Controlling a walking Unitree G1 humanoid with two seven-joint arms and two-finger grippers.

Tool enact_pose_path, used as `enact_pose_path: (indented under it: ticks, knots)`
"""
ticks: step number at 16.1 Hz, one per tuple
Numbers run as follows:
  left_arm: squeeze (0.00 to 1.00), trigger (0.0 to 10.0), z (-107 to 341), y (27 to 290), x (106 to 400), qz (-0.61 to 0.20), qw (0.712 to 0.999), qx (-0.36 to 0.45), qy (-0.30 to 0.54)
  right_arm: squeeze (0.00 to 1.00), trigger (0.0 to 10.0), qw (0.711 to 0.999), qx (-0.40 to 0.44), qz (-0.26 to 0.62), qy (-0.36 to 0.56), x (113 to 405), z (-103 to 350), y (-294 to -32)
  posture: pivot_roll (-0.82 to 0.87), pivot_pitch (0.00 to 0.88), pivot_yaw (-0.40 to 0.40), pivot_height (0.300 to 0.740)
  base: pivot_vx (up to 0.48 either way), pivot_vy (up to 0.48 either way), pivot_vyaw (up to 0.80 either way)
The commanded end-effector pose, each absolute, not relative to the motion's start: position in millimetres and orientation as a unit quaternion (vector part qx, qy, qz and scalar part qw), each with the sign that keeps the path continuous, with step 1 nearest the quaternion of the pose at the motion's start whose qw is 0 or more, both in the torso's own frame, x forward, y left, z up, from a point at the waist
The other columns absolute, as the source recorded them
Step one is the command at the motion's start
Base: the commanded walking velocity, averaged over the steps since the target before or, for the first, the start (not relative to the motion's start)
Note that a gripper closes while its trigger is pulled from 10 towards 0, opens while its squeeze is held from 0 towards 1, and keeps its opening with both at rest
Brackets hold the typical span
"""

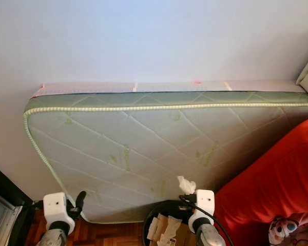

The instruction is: Clean up the room

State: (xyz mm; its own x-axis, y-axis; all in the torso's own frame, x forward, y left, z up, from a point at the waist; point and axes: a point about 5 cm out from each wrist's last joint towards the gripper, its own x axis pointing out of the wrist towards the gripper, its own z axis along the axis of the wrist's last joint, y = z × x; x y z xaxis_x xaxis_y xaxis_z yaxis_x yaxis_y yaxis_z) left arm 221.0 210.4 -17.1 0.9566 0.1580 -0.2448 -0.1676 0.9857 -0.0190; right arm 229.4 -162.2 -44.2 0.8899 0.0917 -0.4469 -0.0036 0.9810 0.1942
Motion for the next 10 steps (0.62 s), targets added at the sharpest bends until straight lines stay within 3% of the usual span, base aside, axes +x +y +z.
enact_pose_path:
  ticks: [1,10]
  knots:
    - [0.0,10.0,-15,205,222,0.072,0.991,-0.015,0.114,0.0,10.0,0.972,0.092,0.012,0.215,230,-41,-169,0.09,0.027,-0.088,0.738,0.0,0.0,0.0]
    - [0.0,10.0,9,188,240,-0.007,0.997,0.003,0.079,0.0,10.0,0.983,0.117,-0.046,0.133,240,-23,-176,0.08,0.086,-0.048,0.738,0.0,0.0,0.0]
